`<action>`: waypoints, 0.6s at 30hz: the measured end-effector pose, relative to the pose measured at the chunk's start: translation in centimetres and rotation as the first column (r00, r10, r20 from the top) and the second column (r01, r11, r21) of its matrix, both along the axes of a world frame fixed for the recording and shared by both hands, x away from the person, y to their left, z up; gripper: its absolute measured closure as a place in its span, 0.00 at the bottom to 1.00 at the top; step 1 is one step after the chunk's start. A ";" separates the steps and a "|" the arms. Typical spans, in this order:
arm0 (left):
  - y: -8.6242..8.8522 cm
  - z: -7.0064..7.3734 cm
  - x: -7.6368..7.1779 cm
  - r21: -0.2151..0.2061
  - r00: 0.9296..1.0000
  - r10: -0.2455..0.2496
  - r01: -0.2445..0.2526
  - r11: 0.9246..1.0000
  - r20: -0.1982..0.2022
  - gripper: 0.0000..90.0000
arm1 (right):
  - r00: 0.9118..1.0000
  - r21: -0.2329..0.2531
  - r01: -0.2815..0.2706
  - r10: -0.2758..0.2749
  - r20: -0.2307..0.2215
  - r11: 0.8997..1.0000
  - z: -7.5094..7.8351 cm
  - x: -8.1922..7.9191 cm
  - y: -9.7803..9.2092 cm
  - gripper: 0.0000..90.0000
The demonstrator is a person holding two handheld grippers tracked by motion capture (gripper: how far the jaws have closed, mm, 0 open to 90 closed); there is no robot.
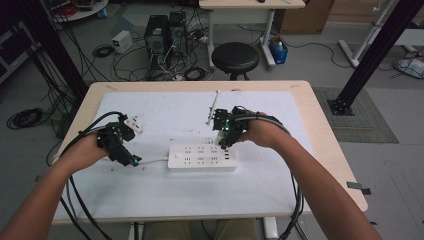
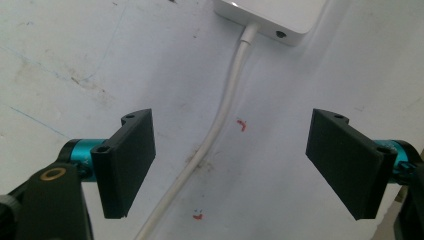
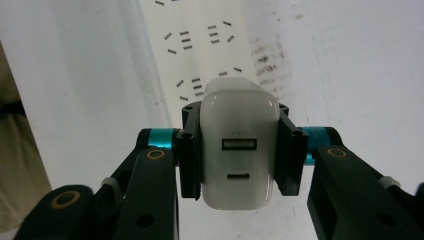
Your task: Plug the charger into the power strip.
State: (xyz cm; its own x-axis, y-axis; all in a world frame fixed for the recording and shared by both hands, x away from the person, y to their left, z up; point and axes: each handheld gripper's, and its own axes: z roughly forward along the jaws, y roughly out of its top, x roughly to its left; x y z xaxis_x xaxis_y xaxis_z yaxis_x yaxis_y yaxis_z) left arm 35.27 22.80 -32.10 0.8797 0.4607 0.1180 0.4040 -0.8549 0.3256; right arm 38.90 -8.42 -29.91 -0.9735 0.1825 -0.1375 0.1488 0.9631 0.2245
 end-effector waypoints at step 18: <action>0.6 -1.0 0.0 -0.017 1.000 0.010 -0.010 1.000 -0.015 0.22 | 0.990 -0.157 -0.141 0.141 -0.014 0.977 -4.0 1.2 3.8 0.69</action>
State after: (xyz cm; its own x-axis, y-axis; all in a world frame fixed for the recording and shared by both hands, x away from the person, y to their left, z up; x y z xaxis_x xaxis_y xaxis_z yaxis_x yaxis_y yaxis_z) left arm 35.24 23.42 -33.06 0.8766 0.4714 0.0969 0.4175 -0.8450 0.3343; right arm 40.11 -4.61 -33.92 -0.9884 0.0195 -0.1505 0.0093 0.9976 0.0682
